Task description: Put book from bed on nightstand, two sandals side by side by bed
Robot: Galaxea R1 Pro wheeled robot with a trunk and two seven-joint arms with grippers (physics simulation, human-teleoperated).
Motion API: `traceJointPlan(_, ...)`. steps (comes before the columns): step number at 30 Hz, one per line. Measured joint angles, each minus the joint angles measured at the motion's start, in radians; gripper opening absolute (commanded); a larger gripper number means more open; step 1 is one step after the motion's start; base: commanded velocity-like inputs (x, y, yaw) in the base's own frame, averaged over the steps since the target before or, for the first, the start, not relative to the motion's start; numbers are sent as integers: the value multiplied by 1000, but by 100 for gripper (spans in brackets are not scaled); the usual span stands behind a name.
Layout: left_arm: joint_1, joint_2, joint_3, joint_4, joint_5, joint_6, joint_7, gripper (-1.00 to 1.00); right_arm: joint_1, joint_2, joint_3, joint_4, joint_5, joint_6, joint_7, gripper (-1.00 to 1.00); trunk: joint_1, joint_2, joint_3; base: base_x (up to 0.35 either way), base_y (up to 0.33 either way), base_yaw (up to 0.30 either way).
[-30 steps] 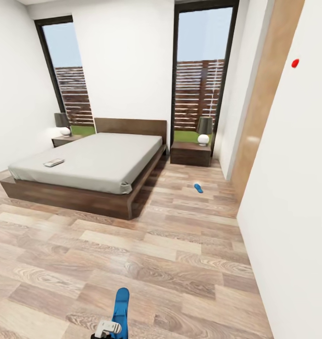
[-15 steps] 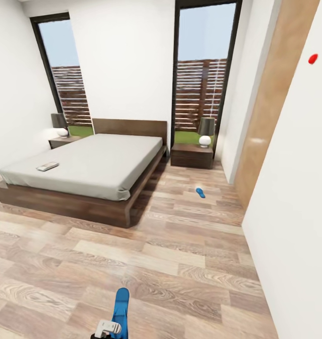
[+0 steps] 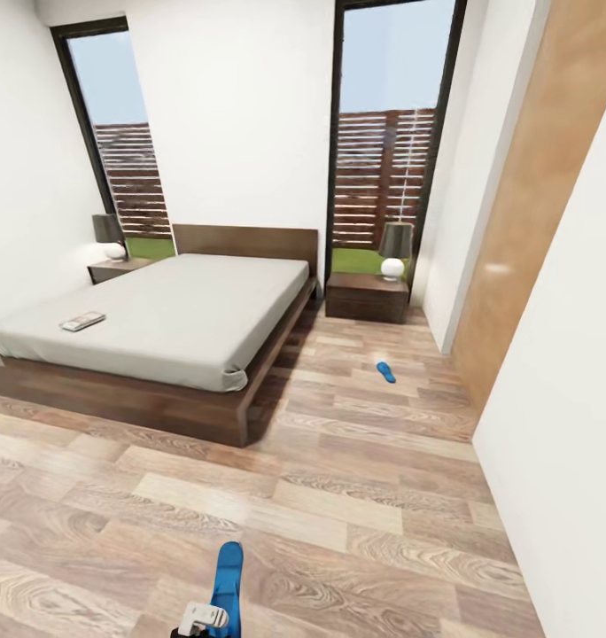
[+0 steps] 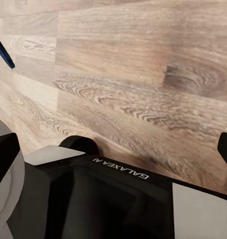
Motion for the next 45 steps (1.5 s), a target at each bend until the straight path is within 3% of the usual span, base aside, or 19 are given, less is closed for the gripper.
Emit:
traceJointPlan(13, 0, 0, 0, 0, 0, 0, 0, -100, 0, 0, 0, 0, 0, 0, 0, 100, 0, 0, 0, 313, 114, -4)
traceJointPlan(23, 0, 0, 0, 0, 0, 0, 0, -100, 0, 0, 0, 0, 0, 0, 0, 100, 0, 0, 6, 292, 111, -193)
traceJointPlan(45, 0, 0, 1, 0, 1, 0, 0, -100, 0, 0, 0, 0, 0, 0, 0, 100, 1, 0, 31, 17, 8, -231)
